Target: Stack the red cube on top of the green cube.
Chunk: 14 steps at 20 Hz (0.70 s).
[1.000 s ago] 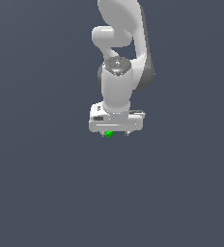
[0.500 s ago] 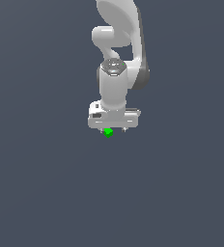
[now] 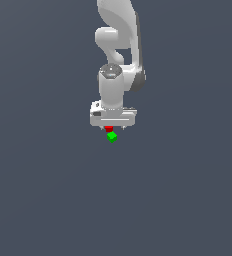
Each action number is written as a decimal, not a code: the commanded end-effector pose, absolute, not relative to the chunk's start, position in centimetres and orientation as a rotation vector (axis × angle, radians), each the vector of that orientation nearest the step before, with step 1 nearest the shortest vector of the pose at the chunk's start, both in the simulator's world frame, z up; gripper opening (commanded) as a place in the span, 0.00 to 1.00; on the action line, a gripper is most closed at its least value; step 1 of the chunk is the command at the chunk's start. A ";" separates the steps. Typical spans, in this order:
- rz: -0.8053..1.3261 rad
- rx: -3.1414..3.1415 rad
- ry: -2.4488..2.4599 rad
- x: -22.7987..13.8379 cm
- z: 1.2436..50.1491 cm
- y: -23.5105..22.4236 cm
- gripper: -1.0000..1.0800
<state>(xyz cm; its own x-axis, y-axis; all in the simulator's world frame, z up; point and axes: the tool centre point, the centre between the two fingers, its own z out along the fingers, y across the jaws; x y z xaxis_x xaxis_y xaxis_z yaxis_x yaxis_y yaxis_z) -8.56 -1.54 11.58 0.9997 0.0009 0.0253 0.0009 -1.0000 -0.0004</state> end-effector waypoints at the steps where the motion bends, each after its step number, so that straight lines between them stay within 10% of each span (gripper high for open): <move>1: -0.031 -3.141 0.008 -10.5 10.6 -2.1 0.96; 14: -0.002 -3.141 0.038 -16.6 7.3 -3.8 0.96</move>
<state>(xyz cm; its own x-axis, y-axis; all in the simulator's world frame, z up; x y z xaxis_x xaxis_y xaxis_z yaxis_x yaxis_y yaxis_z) -16.21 -3.68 7.50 0.9997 -0.0231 0.0019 -0.0231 -0.9997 -0.0001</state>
